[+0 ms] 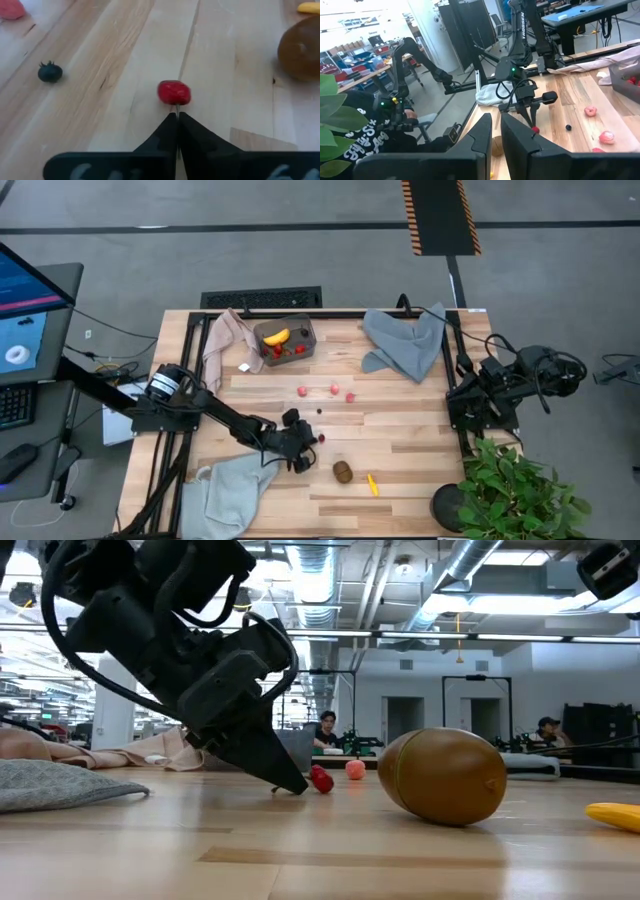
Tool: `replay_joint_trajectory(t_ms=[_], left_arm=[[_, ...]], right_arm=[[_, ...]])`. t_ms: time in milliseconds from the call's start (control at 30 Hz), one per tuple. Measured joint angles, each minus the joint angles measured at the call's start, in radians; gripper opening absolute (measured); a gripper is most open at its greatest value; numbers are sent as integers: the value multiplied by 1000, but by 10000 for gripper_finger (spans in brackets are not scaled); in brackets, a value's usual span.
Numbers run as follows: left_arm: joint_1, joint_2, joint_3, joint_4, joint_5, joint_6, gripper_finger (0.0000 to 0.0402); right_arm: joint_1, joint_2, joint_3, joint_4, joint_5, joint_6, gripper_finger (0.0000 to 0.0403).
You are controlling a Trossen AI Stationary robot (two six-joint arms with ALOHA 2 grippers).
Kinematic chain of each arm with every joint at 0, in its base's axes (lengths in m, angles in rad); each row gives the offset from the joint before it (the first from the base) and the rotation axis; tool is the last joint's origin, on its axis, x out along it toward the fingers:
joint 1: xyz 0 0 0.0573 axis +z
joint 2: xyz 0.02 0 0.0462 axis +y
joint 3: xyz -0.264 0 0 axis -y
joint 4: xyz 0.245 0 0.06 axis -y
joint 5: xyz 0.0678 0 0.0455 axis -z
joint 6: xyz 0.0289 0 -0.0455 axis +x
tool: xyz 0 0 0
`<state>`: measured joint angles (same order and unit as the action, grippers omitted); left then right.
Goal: Pick and placing Produce into tupperware
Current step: Put the red cherry into the black bin
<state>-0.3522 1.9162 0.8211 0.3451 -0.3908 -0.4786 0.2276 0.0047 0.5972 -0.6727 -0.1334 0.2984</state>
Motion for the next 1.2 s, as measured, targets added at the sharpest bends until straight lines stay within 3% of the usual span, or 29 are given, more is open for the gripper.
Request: replay_joint_trajectory(t_ms=[300,533,767,967,1200], left_arm=[[88,-110,0,-59,-14,106,0],[170,-315,-1,-210,-103,216,0],[333,-539,-1,-352,-127,293,0],[559,-599,0,-443,-7,306,0],[780,-526,-7,-470,144,296,0]], right_arm=[[0,0,0,0,0,8,64],[0,0,1,-1,0,8,64],[0,0,1,-5,0,7,64],[0,0,1,-3,0,7,64],[0,0,1,-5,0,6,64]])
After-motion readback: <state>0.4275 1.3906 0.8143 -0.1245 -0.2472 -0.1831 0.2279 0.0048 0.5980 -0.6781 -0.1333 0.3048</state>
